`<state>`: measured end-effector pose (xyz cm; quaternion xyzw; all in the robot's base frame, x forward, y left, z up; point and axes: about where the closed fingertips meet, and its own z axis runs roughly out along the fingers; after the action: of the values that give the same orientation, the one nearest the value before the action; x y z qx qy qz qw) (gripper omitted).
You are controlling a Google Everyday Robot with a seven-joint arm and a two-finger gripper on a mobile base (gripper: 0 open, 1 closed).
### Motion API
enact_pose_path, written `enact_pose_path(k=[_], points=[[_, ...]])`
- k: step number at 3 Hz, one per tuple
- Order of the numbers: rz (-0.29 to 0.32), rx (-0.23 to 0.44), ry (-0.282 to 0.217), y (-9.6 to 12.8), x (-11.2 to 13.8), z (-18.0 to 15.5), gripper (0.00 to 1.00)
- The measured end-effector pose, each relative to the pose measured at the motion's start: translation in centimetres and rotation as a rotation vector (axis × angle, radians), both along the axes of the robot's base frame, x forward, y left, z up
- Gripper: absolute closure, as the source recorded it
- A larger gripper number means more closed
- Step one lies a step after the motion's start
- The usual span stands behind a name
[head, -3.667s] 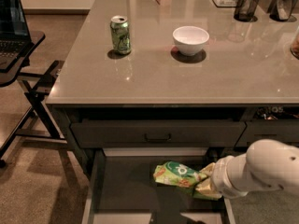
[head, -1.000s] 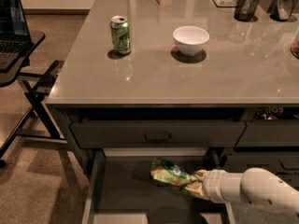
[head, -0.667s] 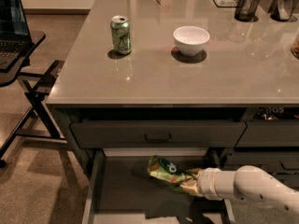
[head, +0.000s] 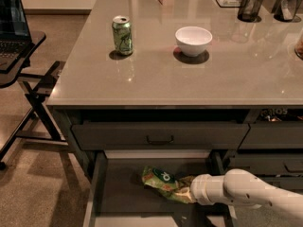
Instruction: Place green rice chip bag into middle drawer
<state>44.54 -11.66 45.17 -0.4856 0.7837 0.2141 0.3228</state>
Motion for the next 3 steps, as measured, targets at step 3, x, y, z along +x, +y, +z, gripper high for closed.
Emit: enact_pose_path(k=[3], points=[[-0.009,-0.064,0.069,0.8,0.5,-4.3,1.0]])
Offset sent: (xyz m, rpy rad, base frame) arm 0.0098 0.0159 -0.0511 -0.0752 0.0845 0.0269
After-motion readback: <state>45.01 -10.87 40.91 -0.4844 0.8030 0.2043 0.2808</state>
